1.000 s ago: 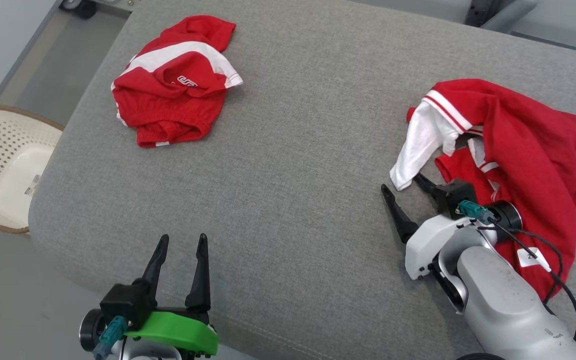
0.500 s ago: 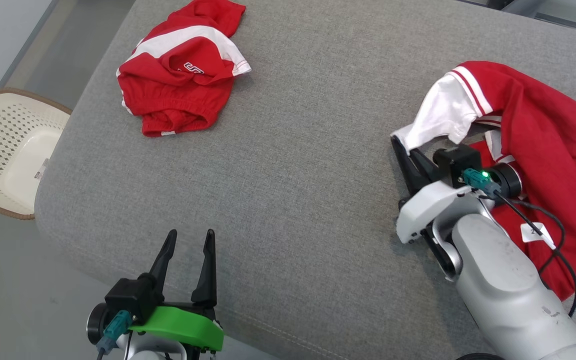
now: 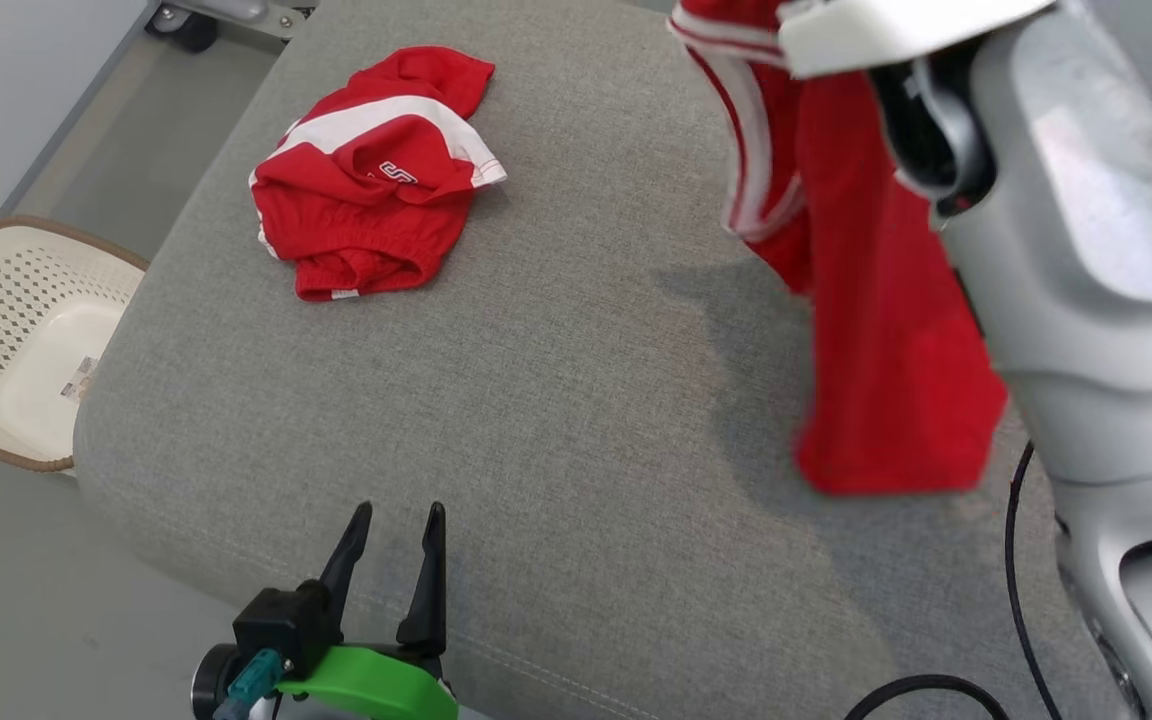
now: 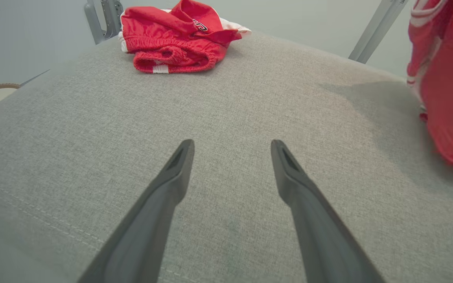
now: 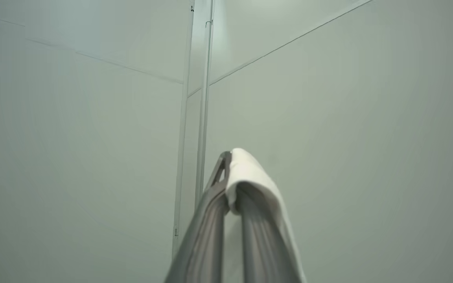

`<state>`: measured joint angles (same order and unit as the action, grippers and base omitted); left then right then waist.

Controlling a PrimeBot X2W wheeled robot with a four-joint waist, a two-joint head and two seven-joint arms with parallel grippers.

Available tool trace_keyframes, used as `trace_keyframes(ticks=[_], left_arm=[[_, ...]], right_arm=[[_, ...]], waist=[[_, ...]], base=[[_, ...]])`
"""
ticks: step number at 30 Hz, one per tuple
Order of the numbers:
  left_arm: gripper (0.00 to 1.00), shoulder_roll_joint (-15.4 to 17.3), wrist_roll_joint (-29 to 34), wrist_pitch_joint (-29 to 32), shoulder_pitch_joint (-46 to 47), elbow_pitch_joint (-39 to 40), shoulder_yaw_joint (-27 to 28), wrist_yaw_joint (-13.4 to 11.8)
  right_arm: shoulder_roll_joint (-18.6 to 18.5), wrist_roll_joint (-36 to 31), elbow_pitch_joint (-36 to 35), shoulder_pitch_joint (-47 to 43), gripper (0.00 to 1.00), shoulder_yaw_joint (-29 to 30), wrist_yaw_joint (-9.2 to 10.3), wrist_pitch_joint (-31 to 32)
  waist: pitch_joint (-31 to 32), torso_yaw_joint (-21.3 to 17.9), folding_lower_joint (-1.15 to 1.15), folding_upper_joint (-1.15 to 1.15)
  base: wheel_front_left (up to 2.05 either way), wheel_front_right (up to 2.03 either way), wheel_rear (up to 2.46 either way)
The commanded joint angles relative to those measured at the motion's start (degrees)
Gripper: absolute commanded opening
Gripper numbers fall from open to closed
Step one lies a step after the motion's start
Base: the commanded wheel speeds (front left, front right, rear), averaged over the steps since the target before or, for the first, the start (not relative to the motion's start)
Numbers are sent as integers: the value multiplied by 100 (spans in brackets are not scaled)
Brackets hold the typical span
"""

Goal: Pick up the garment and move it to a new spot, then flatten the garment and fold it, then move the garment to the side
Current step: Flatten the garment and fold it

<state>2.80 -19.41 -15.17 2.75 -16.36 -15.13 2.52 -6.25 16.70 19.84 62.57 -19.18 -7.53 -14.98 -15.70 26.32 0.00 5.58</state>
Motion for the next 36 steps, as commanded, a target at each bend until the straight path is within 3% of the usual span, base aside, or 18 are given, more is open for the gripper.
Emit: trace_keyframes(ticks=[1, 5, 8, 14, 17, 18, 19, 20, 27, 36], left_arm=[[100, 17, 5, 5, -89, -11, 12, 22], [100, 16, 50, 5, -218, -64, 124, 15], [100, 16, 74, 4, -244, -74, 207, 21], [100, 17, 112, 5, -100, -32, 265, 80], [100, 16, 158, 5, -44, -30, 257, 113], [100, 17, 182, 5, -33, -50, 255, 116], [100, 17, 196, 4, -18, -59, 259, 135], [100, 17, 225, 5, -9, -67, 273, 154], [100, 16, 389, 4, -94, -140, 422, 215], [100, 17, 351, 4, -144, -110, 359, 250]], right_arm=[[-42, -19, -90, 115, 0, 110, 8, -9], [-259, -65, -348, 237, 0, 870, 9, -9], [-444, -78, -295, -212, 0, 1577, 8, -8], [-906, -200, 556, -1838, 0, 2271, 7, -10], [-833, -171, 1096, -2812, 0, 2620, 6, -10], [-772, -145, 1297, -3102, 25, 2731, 7, -9], [-746, -128, 1464, -3334, 91, 2859, 7, -9], [-722, -118, 1595, -3528, 100, 2950, 6, -10], [-409, -225, 1595, -4350, 100, 3256, 6, -9], [-269, -358, 927, -4538, 100, 2488, 5, -9]], waist=[[87, 2, 0, 0], [177, -123, 0, 0], [217, -288, 0, 0], [167, -701, 0, 0], [151, -882, 0, 0], [152, -941, 0, 0], [153, -997, 0, 0], [160, -1057, 0, 0], [329, -1498, 0, 0], [490, -1691, 0, 0]], base=[[0, 0, 0], [0, 0, 0], [0, 0, 0], [0, 0, 0], [0, 0, 0], [0, 0, 0], [0, 0, 0], [0, 0, 0], [0, 0, 0], [0, 0, 0]])
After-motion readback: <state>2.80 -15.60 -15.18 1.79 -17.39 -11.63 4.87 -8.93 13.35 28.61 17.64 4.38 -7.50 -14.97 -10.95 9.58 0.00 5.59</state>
